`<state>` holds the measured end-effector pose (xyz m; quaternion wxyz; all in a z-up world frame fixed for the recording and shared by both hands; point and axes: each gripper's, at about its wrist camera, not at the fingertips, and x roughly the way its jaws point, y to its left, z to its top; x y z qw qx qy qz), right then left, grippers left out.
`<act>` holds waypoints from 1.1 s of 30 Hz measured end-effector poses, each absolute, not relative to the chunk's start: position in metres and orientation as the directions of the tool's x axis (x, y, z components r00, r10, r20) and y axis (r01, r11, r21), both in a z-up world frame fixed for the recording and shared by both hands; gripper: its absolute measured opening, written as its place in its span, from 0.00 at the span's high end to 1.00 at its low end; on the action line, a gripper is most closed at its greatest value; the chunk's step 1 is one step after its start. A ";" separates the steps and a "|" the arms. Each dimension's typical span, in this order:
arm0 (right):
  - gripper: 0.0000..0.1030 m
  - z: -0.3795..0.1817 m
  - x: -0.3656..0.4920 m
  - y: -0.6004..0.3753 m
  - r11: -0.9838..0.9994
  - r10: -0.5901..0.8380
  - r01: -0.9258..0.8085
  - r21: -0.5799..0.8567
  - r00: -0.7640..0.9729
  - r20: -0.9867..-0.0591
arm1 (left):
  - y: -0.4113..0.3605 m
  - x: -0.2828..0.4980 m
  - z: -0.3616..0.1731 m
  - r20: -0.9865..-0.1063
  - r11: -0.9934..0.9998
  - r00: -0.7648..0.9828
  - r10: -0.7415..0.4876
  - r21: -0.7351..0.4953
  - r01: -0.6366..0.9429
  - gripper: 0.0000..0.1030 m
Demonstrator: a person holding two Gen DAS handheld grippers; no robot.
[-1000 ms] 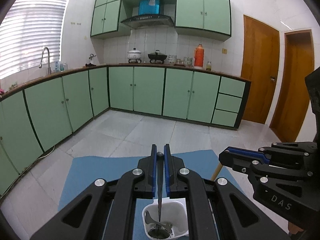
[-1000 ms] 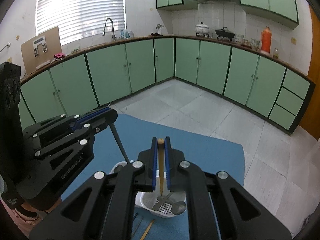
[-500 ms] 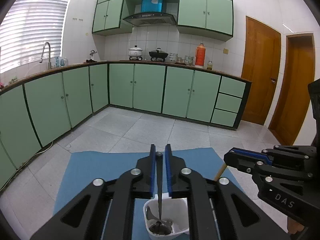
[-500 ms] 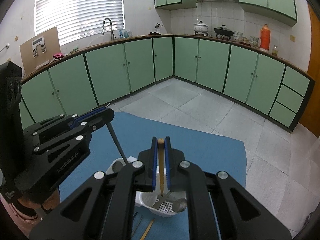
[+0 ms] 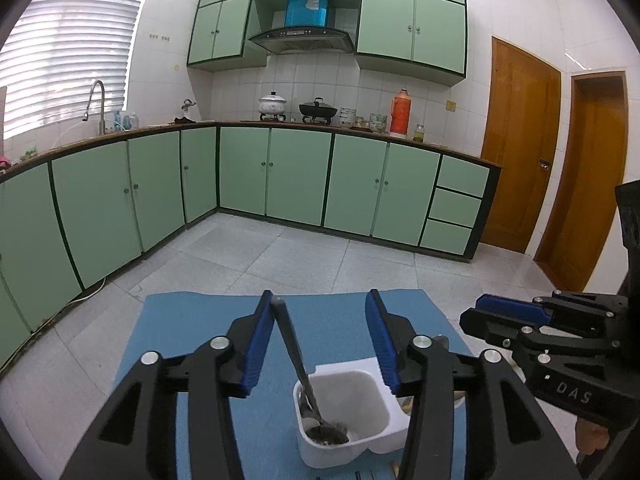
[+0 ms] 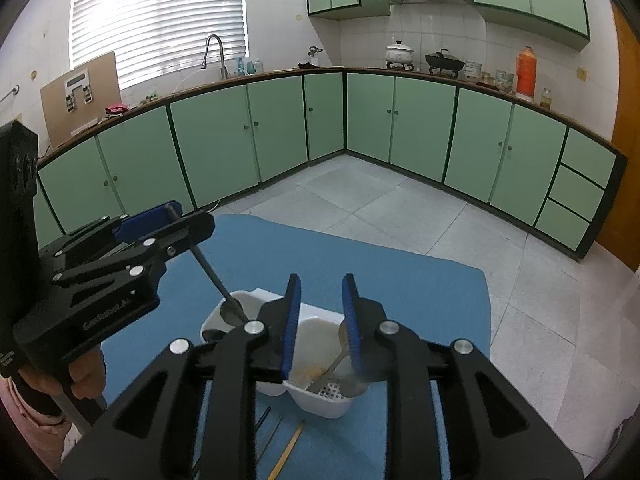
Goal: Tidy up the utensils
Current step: 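Move both tools back over the remaining chopsticks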
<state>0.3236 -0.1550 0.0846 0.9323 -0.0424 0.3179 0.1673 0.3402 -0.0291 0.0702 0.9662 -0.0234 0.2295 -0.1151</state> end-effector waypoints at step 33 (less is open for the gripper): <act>0.24 0.071 0.175 -0.219 0.966 0.254 -0.256 0.042 0.899 -0.357 | 0.006 0.190 0.065 -0.222 0.977 0.954 -0.201 -0.116 0.179 0.14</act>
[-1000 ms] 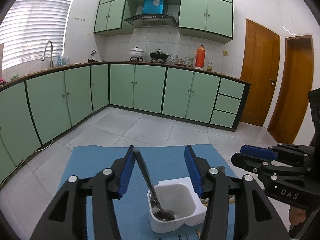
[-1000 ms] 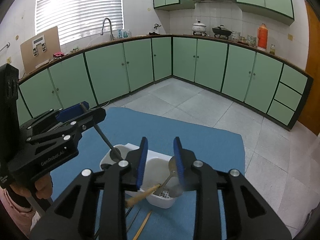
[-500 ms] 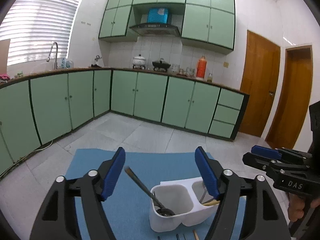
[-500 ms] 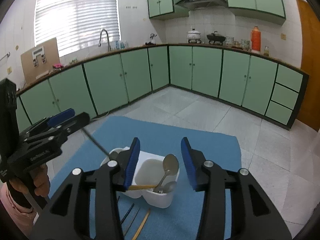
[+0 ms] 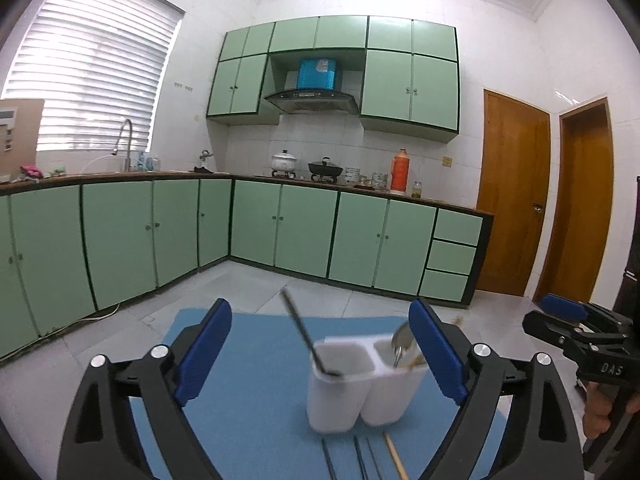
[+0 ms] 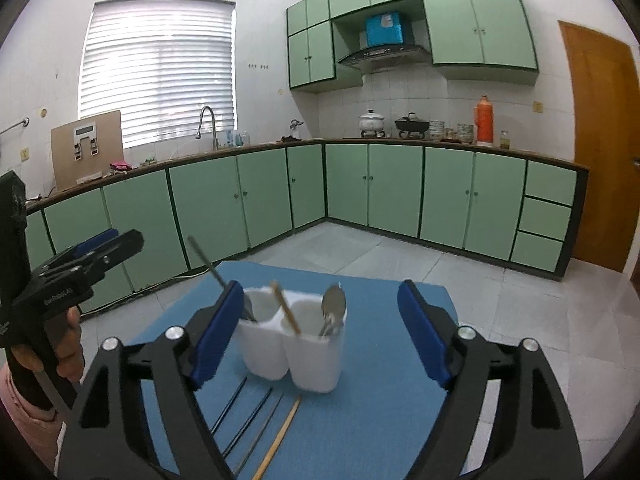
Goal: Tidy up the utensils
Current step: 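Move both tools back over the remaining chopsticks, then grasp a black chopstick with the left tool while the right tool grasps a wooden chopstick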
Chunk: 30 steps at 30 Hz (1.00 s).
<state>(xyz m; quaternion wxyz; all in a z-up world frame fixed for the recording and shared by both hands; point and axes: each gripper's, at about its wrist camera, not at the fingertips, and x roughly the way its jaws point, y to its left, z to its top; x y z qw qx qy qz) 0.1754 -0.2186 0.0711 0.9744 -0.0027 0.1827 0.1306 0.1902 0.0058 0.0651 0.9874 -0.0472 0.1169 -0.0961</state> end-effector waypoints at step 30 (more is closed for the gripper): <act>0.56 -0.105 0.075 -0.154 0.988 0.128 -0.151 0.019 0.757 -0.641 | -0.006 0.074 -0.092 -0.509 0.996 0.859 -0.061 0.031 0.089 0.14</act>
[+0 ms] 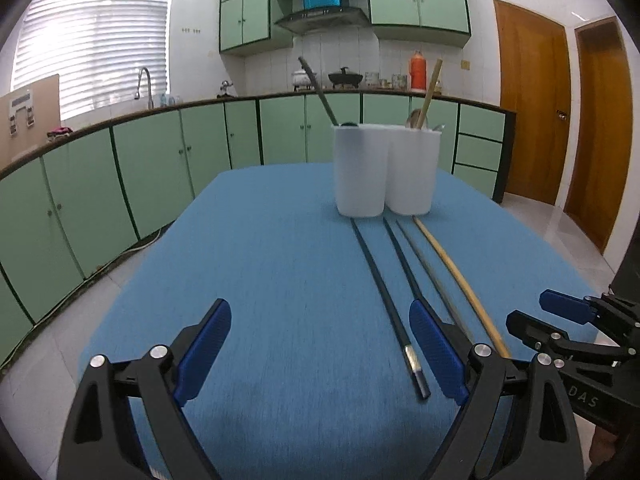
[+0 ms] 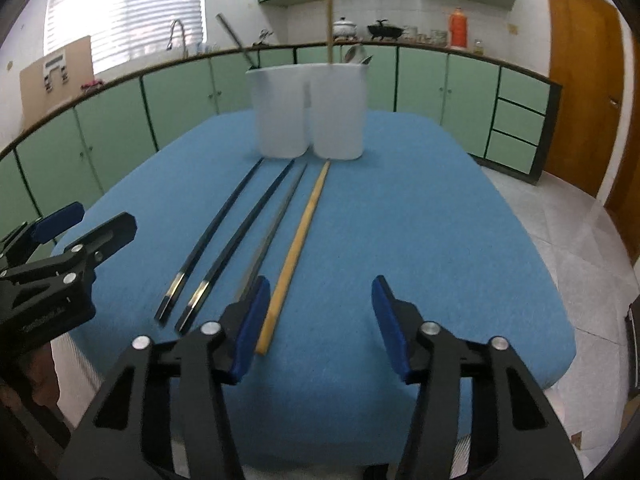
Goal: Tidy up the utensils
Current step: 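Grasp a black chopstick with the left tool while the right tool grasps a wooden chopstick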
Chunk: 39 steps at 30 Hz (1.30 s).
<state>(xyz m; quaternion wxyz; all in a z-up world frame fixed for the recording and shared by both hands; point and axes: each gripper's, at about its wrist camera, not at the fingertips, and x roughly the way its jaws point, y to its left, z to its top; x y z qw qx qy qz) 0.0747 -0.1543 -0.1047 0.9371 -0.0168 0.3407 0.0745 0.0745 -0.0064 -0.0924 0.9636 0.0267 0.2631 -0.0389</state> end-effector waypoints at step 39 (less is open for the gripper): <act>0.94 -0.115 0.053 -0.157 0.996 0.078 -0.084 0.025 0.714 -0.695 | -0.029 0.057 -0.111 -0.599 0.987 0.789 -0.136 -0.014 0.159 0.24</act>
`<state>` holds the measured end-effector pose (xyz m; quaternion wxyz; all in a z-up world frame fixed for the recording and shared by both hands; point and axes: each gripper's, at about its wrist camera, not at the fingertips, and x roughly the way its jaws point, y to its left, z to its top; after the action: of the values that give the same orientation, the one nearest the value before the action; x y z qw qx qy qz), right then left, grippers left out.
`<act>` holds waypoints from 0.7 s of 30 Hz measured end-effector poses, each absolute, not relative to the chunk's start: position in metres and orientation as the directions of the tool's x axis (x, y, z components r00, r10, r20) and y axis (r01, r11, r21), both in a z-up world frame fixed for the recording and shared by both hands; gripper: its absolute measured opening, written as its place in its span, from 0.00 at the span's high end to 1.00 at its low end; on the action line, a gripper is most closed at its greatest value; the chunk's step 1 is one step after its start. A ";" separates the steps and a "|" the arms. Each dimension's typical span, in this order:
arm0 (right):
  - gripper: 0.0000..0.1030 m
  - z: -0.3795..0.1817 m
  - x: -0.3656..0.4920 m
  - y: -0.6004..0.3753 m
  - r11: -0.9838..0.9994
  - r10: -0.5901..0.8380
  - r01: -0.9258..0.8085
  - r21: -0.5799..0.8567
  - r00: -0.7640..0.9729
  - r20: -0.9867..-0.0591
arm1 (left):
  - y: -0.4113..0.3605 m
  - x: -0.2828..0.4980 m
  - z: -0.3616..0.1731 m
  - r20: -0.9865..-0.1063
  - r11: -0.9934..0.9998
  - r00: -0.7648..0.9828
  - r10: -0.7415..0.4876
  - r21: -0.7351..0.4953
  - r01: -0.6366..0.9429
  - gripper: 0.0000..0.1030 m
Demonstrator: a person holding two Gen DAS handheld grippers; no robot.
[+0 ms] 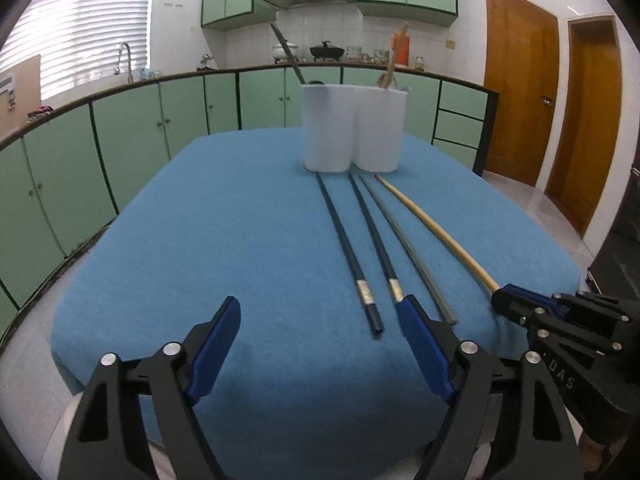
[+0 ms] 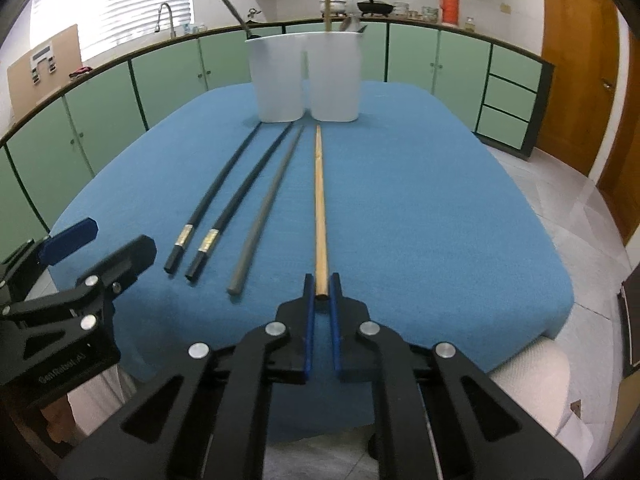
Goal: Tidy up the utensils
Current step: 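Grasp a black chopstick with the left tool while the right tool grasps a wooden chopstick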
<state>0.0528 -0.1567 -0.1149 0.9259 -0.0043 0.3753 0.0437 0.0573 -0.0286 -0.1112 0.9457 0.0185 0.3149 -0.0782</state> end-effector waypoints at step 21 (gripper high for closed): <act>0.94 -0.110 0.044 -0.171 0.995 0.096 -0.080 0.055 0.730 -0.677 | -0.047 0.069 -0.127 -0.649 0.987 0.750 -0.129 -0.014 0.159 0.92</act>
<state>0.0442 -0.1710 -0.1098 0.9300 0.0111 0.3643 0.0473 0.0689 -0.0471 -0.1271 0.9350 0.0212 0.3454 -0.0771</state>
